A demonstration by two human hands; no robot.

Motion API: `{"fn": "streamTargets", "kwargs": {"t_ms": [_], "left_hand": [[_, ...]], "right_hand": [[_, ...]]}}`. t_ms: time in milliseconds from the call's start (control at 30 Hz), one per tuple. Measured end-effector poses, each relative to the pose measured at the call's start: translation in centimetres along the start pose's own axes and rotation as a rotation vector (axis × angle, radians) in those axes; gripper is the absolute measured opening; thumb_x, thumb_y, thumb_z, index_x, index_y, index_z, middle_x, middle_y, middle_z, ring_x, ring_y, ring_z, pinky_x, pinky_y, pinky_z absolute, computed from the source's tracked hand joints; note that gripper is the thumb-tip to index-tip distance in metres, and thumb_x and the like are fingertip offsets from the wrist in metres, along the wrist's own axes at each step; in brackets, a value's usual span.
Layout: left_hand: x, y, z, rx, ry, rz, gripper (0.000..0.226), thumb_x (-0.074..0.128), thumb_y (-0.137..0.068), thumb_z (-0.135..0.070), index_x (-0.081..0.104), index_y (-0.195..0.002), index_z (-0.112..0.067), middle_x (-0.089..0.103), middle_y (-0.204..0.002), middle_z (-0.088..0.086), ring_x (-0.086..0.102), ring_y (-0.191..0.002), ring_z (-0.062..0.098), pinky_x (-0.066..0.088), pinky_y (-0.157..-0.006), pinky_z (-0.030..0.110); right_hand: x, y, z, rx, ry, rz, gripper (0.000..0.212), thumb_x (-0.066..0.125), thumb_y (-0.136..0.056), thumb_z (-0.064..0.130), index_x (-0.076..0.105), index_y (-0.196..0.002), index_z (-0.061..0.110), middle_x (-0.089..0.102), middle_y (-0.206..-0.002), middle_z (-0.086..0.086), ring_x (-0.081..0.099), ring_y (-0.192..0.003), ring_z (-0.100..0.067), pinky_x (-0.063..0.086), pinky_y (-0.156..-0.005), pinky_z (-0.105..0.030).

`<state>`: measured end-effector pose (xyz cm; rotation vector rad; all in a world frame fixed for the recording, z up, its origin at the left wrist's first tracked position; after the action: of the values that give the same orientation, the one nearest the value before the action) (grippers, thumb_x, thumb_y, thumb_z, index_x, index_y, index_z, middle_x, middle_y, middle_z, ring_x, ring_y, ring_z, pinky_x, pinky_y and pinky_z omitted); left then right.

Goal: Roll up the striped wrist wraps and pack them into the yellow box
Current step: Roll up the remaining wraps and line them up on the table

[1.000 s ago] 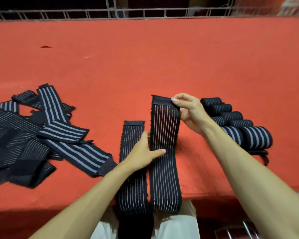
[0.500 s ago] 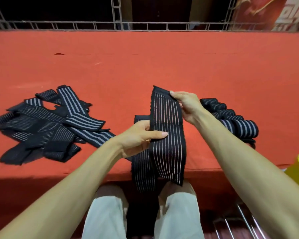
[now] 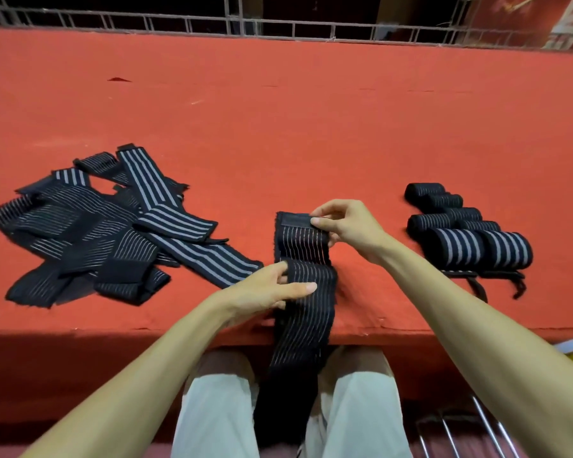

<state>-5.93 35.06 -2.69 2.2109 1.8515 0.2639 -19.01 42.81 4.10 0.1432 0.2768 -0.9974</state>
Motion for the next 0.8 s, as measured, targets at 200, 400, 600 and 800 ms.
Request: {"fn": "streamTargets", "kwargs": {"t_ms": [200,400,600,800], "left_hand": [[-8.7,-3.0,-2.5,0.26,0.025,-0.503,0.031,0.062,-0.092,-0.028,0.053,-0.121,-0.023,0.065,-0.091,-0.005,0.06,-0.08,0.005,0.05,-0.069,0.023],[-12.7,-7.3,-4.5,0.359,-0.151,-0.607,0.01,0.065,-0.089,0.0,0.067,-0.097,-0.005,0.062,-0.068,0.005,0.053,-0.046,0.005,0.047,-0.049,0.017],[-15.7,-13.3,-2.7,0.27,-0.296,-0.679,0.01,0.07,-0.087,-0.01,0.071,-0.095,-0.016,0.064,-0.067,-0.003,0.056,-0.05,0.003,0.05,-0.058,0.023],[-16.4,-15.0,-2.9,0.313,-0.501,-0.787,0.014,0.069,-0.087,-0.016,0.075,-0.1,-0.017,0.068,-0.078,-0.004,0.06,-0.071,0.006,0.041,-0.072,0.011]], "right_hand": [[1.6,-2.3,-2.1,0.024,-0.057,0.08,0.004,0.067,-0.087,-0.001,0.064,-0.089,0.002,0.058,-0.069,-0.007,0.049,-0.044,-0.009,0.043,-0.044,-0.02],[0.2,-6.6,-3.8,-0.061,0.246,-0.076,0.014,0.076,-0.083,0.016,0.067,-0.075,0.024,0.067,-0.073,0.008,0.054,-0.06,-0.003,0.044,-0.058,-0.022],[-0.9,-10.8,-6.6,-0.031,0.343,-0.243,0.01,0.08,-0.078,0.02,0.071,-0.079,0.016,0.065,-0.071,0.008,0.053,-0.059,0.003,0.041,-0.059,-0.008],[-0.7,-12.5,-8.7,-0.03,0.396,-0.345,0.007,0.077,-0.08,0.021,0.073,-0.08,0.016,0.067,-0.074,0.005,0.053,-0.062,0.003,0.035,-0.061,-0.003]]}}
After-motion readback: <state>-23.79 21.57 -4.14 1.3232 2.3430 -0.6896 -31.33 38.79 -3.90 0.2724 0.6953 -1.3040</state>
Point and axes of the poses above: each hand's wrist, its own y-axis away from the middle knuckle, its own x-axis out of the palm, z = x × y, the point moved 10 cm from there along -y, towards the middle knuckle
